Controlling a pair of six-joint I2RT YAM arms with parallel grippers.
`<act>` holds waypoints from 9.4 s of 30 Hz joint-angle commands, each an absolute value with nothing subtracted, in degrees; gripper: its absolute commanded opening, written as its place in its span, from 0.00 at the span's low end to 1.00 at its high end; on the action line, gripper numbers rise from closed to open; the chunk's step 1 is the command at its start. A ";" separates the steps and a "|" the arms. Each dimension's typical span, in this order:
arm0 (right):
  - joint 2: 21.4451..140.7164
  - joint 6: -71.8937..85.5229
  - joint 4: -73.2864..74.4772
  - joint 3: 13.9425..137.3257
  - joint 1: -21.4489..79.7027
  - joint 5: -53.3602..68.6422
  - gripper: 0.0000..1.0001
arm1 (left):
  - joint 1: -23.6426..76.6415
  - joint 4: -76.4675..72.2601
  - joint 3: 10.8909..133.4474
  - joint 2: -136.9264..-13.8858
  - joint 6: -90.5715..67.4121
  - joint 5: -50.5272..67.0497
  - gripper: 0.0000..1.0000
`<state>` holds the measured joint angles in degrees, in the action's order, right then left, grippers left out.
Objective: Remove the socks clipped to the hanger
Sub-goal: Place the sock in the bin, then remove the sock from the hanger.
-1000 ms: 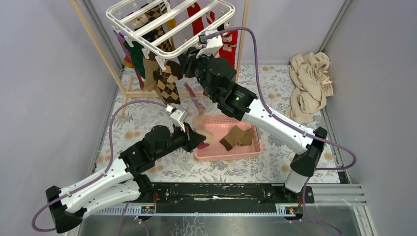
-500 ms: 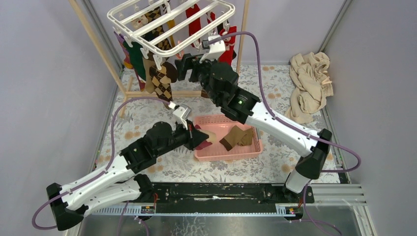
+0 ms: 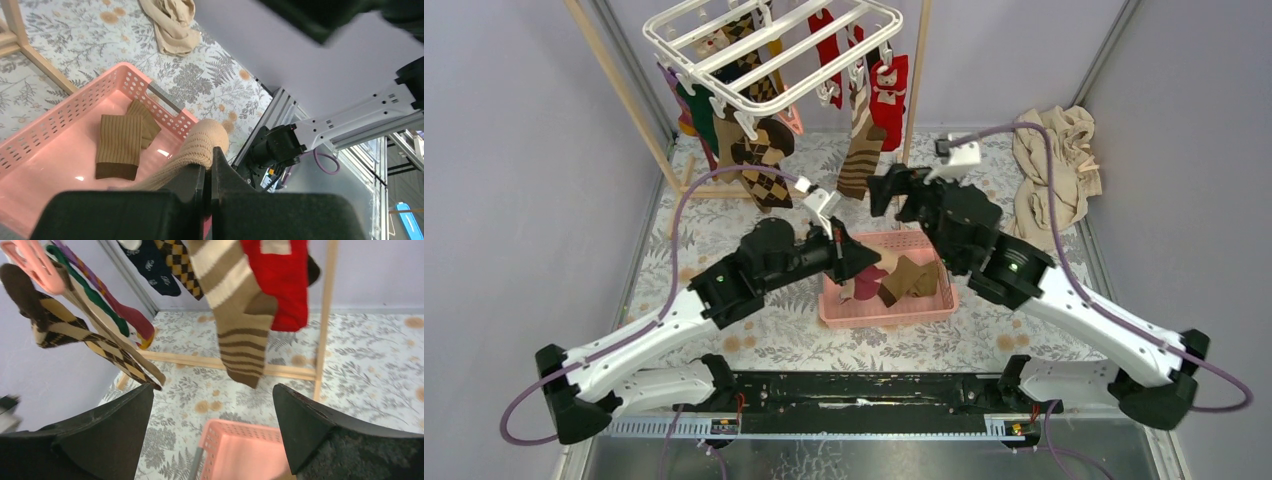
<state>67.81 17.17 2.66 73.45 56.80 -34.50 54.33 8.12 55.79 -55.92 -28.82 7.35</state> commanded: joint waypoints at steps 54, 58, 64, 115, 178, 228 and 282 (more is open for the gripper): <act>60.61 34.57 42.57 63.30 56.34 -13.95 1.00 | 56.60 25.15 47.50 -45.28 -42.26 -9.03 0.99; 57.77 35.01 37.73 58.62 56.34 -12.50 1.00 | 56.61 24.06 47.14 -45.09 -43.05 -8.92 0.99; 53.24 34.39 31.35 53.13 56.34 -9.74 1.00 | 56.61 22.74 46.57 -45.34 -43.84 -8.92 0.99; 93.07 16.14 -22.89 77.49 44.73 16.10 0.77 | 56.60 33.28 34.34 -29.69 -56.14 -31.55 0.99; 98.27 74.05 -82.18 60.95 41.22 52.04 0.03 | 56.60 6.68 36.33 -19.60 -32.23 -30.31 0.98; 92.53 67.43 -58.61 60.79 30.76 61.09 0.00 | 22.82 -37.32 29.36 -48.35 -40.32 29.01 0.98; 80.73 17.24 28.47 95.00 42.79 8.54 0.63 | 25.59 7.34 49.87 -53.32 -22.37 -6.08 0.00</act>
